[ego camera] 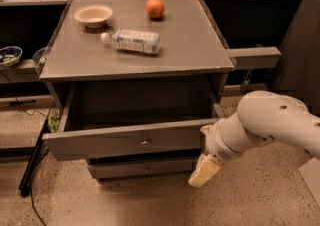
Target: Close top drawer
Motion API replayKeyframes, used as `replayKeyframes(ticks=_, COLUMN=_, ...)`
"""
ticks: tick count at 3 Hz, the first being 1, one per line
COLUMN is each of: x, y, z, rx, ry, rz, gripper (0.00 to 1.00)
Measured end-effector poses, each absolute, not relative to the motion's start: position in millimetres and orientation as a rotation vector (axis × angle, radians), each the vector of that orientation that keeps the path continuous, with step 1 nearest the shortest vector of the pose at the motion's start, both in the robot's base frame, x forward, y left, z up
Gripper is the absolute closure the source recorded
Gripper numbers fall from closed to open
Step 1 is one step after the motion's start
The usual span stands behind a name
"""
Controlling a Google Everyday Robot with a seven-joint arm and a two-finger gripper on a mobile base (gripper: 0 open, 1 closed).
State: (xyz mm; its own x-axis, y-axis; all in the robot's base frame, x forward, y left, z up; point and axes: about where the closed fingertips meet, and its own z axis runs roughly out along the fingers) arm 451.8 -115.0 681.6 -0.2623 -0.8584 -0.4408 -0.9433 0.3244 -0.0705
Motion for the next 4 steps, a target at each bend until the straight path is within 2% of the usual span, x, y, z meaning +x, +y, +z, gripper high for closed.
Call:
replayKeyframes(ticks=2, x=451.8, y=-115.0, z=681.6, rx=-1.595, ry=2.196, rz=0.289, gripper=0.6)
replayKeyframes(ticks=3, x=451.8, y=-114.8, z=681.8, rx=-1.595, ry=2.197, rz=0.287, gripper=0.91)
replayKeyframes(ticks=4, x=451.8, y=-114.8, z=681.8, rx=-1.595, ry=2.197, rz=0.287, gripper=1.0)
